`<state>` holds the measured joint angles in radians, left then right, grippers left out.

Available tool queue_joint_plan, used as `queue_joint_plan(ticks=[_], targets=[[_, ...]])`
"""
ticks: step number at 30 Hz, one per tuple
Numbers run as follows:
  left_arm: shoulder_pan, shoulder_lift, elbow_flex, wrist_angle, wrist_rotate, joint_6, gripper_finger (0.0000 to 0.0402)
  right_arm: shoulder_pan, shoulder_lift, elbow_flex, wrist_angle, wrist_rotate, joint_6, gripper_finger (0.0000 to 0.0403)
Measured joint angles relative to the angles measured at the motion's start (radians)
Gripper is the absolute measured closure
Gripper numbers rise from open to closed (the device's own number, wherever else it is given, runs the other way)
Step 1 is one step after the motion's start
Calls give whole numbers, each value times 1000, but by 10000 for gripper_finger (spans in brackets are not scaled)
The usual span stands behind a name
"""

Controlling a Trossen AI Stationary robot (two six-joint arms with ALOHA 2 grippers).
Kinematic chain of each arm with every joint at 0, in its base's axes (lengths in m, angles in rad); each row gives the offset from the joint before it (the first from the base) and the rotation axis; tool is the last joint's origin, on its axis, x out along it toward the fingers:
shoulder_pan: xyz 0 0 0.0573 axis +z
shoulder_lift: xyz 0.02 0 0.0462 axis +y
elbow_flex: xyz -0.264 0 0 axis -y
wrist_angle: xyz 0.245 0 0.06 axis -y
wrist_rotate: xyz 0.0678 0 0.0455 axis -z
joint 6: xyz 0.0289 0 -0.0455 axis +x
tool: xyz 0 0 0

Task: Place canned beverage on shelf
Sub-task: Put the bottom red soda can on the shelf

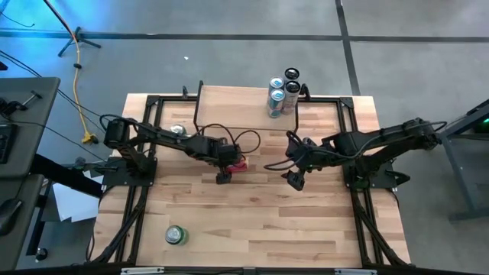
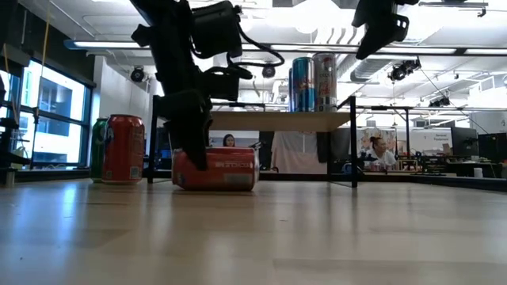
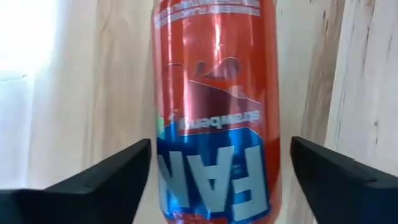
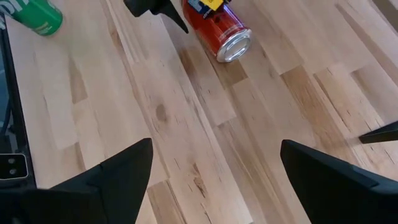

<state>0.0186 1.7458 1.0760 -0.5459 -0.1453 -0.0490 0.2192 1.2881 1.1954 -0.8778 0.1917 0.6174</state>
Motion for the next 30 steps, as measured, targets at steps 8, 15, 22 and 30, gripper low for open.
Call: queue_joint_plan(ticks=[8, 15, 22, 30], targets=[[-21, -1, 2, 3, -11, 0, 193, 17, 0, 0, 36, 0, 7, 64], [-31, -61, 18, -63, 67, -1, 238, 54, 0, 0, 91, 43, 3, 64], [-41, -274, 42, -76, 63, -1, 242, 50, 0, 0, 200, 107, -5, 64], [-77, -454, 48, -96, 34, -10, 242, -5, 1, 0, 470, 105, -243, 64]])
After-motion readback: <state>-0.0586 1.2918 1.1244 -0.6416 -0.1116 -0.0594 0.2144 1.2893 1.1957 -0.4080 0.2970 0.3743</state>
